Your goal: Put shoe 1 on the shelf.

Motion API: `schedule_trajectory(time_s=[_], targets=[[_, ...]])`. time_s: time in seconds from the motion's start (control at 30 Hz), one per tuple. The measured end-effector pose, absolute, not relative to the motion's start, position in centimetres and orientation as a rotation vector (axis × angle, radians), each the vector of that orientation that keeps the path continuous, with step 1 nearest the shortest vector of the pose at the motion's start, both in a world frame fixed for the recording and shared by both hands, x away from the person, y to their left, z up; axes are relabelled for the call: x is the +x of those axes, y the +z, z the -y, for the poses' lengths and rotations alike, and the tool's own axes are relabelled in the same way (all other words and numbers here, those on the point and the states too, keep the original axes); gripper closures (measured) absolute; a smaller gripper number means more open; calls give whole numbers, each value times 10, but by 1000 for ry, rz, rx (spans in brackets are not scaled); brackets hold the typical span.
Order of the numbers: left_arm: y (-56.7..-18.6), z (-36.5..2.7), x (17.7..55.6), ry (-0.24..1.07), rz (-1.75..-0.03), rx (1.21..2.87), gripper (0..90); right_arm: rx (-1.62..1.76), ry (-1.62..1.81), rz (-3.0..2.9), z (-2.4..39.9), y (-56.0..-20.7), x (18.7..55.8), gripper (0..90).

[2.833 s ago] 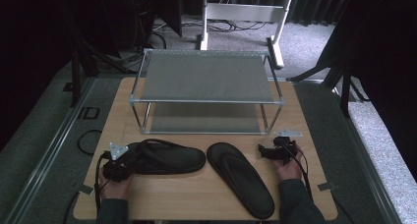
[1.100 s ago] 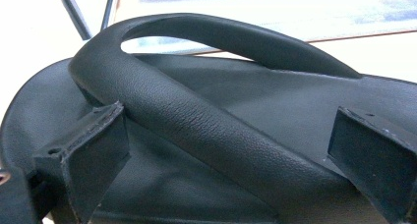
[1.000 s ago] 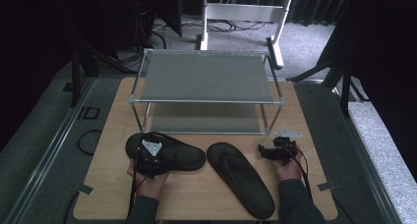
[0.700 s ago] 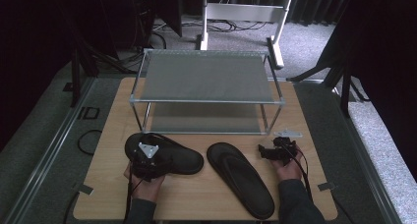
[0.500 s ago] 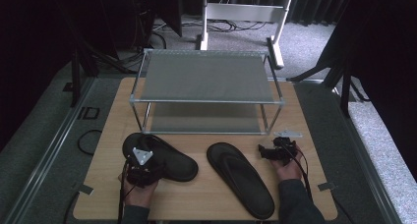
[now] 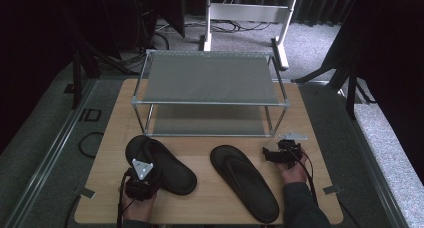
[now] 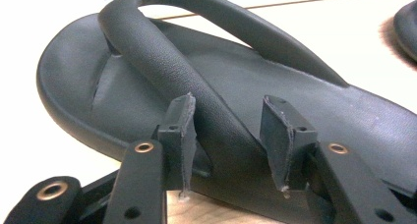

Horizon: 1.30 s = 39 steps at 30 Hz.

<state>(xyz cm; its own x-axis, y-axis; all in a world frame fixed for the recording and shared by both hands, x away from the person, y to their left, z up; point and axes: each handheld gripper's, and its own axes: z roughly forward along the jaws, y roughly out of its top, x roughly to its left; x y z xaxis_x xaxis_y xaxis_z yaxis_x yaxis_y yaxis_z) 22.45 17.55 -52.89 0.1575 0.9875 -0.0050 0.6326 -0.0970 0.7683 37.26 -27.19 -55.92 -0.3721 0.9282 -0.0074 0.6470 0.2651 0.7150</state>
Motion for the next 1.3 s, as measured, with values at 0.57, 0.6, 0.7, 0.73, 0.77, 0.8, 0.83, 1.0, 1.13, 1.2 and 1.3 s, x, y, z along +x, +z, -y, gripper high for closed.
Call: schedule_trajectory(time_s=[0.57, 0.6, 0.7, 0.73, 0.77, 0.8, 0.83, 1.0, 1.13, 1.2, 1.3], targets=[[-531, -188, 243, 690, -1592, 1733, 520, 1425, 883, -2113, 272, -559, 373, 111], [-531, -188, 242, 689, -1591, 1731, 535, 1425, 883, -2114, 272, -559, 373, 111], [-530, -186, 237, 688, -1575, 1748, 567, 1425, 883, -2114, 272, -559, 373, 111], [-530, -185, 236, 690, -1567, 1756, 571, 1425, 883, -2114, 272, -559, 373, 111], [-530, -185, 236, 690, -1567, 1756, 579, 1425, 883, -2114, 272, -559, 373, 111], [-530, -184, 234, 700, -1558, 1765, 579, 1425, 883, -2114, 272, -559, 373, 111], [-530, -184, 233, 691, -1552, 1766, 589, 1425, 883, -2114, 272, -559, 373, 111], [-529, -182, 230, 692, -1516, 1782, 622, 1425, 883, -2114, 272, -559, 373, 111], [-527, -182, 230, 696, -1495, 1804, 661, 1425, 883, -2114, 272, -559, 373, 111], [-528, -182, 231, 691, -1497, 1798, 659, 1425, 883, -2114, 272, -559, 373, 111], [-529, -180, 233, 724, -1510, 1799, 611, 1425, 883, -2114, 272, -559, 373, 111]])
